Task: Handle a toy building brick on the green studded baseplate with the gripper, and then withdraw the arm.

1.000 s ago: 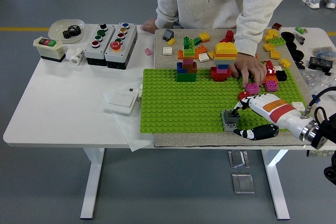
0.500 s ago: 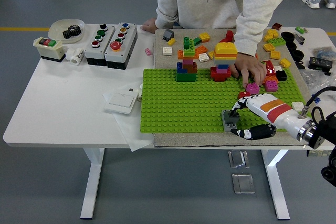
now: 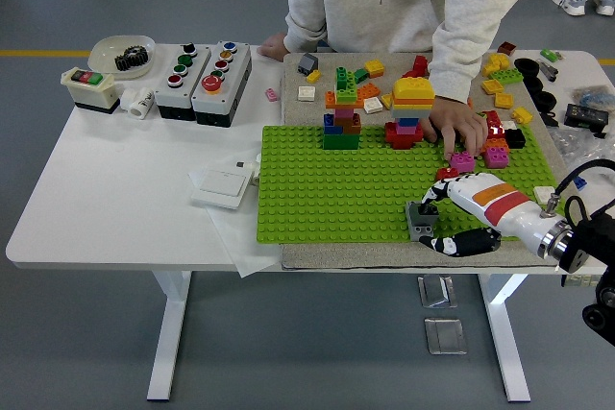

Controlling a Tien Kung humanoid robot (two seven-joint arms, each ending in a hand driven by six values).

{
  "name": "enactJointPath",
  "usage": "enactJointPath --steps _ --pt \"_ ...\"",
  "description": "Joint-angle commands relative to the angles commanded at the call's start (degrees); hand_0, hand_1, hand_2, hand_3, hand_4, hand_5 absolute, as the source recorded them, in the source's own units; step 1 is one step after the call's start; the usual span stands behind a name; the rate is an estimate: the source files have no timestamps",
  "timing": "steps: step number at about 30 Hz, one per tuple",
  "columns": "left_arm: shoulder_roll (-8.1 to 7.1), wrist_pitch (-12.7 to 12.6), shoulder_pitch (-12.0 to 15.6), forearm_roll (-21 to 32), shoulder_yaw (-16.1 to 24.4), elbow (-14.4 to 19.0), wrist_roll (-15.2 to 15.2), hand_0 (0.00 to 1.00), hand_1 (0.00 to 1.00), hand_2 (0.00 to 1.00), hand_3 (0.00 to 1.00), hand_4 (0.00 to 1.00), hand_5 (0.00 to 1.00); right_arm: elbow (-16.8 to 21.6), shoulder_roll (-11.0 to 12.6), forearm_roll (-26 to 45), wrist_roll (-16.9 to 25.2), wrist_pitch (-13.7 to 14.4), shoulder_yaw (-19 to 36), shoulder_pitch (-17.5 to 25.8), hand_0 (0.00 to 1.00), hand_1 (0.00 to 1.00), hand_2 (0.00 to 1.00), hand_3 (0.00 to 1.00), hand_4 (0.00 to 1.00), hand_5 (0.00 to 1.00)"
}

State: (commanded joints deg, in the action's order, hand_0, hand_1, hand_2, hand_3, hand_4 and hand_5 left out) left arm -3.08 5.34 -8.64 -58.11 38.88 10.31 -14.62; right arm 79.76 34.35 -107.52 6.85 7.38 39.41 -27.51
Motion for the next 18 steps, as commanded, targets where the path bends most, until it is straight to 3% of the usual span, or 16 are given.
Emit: enactJointPath --steps 18 --pt "-0.04 0.0 0.0 -0.2 0.3 0.0 -0.1 0.781 0.708 0.605 0.541 0.532 0.555 0.2 0.0 -0.2 0.0 0.0 0.6 -0.3 0.664 0.671 0.725 0.611 0.787 0.455"
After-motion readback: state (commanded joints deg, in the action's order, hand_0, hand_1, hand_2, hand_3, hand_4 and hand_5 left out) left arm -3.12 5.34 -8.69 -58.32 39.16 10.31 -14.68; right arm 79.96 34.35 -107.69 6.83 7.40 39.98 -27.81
